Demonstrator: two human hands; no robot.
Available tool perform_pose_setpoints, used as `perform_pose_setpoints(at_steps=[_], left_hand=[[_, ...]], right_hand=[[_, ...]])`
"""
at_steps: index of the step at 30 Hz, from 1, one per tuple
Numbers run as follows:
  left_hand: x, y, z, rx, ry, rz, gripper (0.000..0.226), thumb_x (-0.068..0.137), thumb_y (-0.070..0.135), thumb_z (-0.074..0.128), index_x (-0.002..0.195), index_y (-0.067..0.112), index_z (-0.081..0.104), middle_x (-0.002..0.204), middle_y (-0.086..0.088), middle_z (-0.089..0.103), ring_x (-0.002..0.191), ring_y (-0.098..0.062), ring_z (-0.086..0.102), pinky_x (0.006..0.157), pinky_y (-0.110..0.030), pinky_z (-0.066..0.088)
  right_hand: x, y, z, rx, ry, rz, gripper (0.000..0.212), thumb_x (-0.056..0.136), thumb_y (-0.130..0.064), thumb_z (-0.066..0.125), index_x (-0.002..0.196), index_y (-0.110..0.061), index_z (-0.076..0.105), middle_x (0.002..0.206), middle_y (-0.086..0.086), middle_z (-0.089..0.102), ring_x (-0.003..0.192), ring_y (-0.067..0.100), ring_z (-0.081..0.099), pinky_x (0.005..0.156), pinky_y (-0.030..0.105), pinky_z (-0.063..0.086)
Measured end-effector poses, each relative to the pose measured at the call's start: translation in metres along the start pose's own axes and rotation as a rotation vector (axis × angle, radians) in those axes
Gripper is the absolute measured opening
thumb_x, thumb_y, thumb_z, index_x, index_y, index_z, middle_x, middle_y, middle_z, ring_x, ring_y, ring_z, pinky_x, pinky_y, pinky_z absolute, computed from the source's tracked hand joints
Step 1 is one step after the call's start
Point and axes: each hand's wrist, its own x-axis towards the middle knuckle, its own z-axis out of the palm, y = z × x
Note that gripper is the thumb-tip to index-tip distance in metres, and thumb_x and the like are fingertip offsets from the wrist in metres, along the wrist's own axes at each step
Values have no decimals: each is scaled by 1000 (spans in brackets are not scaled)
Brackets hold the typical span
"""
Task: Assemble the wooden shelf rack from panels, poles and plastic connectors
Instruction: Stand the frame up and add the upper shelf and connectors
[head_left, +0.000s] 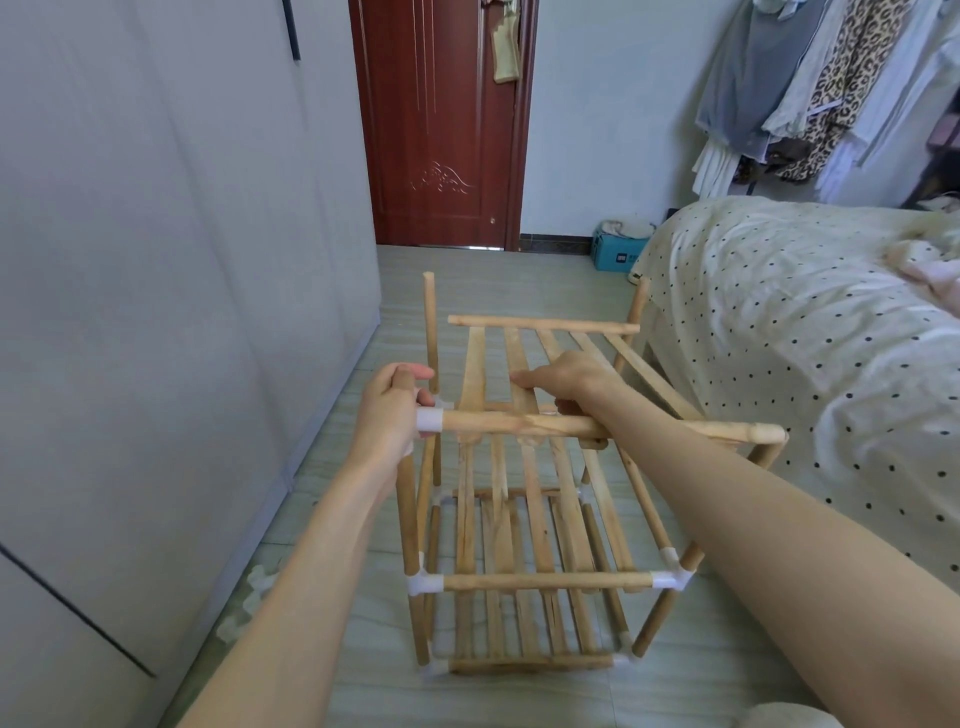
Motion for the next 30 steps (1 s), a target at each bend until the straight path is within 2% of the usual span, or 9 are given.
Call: perform_pose_setpoints(at_steps=[4, 6, 8, 10, 14, 19, 23, 27, 30], left_hand=[[-1, 2, 1, -23, -15, -9, 30, 100, 16, 32, 84, 20, 57, 71, -2, 51, 68, -13, 52, 57, -25, 47], [-1, 3, 3, -37, -32, -12, 29, 100, 15, 33, 84, 19, 57, 71, -3, 52, 68, -12, 53, 56, -24, 49], [-1, 4, 3, -37, -49, -6, 28, 100, 16, 33, 86, 19, 57, 73, -3, 53, 70, -12, 54, 57, -23, 49], [0, 4, 3, -44, -63, -5, 27, 100, 17, 34, 87, 20, 57, 75, -3, 54, 71, -13, 54, 58, -24, 50], [0, 2, 1, -87, -111, 11, 23, 99, 20, 38, 89, 21, 58, 77, -4, 56, 74, -15, 56, 69, -31, 52], [1, -3, -3, -178, -143, 1, 17, 98, 24, 41, 93, 21, 57, 77, -6, 59, 72, -19, 59, 72, -37, 52], [1, -10, -5, -183, -198, 25, 30, 101, 32, 29, 95, 19, 55, 80, -8, 58, 73, -18, 60, 75, -39, 53], [-3, -19, -7, -222, -172, 16, 50, 102, 42, 15, 99, 16, 58, 73, -8, 61, 59, -15, 60, 70, -34, 54], [-10, -28, -10, -194, -180, 0, 57, 101, 46, 12, 96, 13, 58, 68, -8, 62, 58, -15, 58, 67, -32, 51]], right_hand=[[0, -1, -3, -184, -159, 3, 58, 87, -48, 58, 125, -6, 50, 106, 15, 60, 92, 29, 58, 74, 34, 45], [-1, -1, -2, -326, -286, 26, 53, 92, -46, 51, 119, 0, 53, 81, 15, 65, 74, 25, 60, 73, 33, 45], [1, -2, -3, -408, -403, 85, 38, 93, -39, 50, 98, -2, 55, 62, 13, 61, 52, 19, 59, 57, 26, 47], [0, -2, -5, -364, -464, 156, 25, 91, -30, 56, 95, -5, 52, 81, 17, 58, 55, 20, 63, 50, 26, 51], [-5, 2, -9, -236, -461, 162, 49, 87, -33, 63, 124, -3, 48, 115, 20, 50, 74, 31, 67, 76, 35, 58], [-23, 2, -19, -378, -186, -175, 52, 95, -50, 41, 99, -2, 61, 107, 11, 61, 91, 24, 61, 89, 34, 48], [-48, 14, -14, -202, 114, -481, 50, 98, -38, 42, 98, 4, 68, 98, 17, 70, 88, 28, 64, 83, 37, 51], [-76, 28, -5, 10, 374, -753, 33, 97, -25, 47, 90, -5, 72, 95, 3, 71, 89, 11, 63, 83, 24, 47], [-93, 44, 4, -61, 598, -903, 21, 94, -18, 52, 98, -7, 70, 97, 5, 66, 95, 16, 57, 83, 26, 42]])
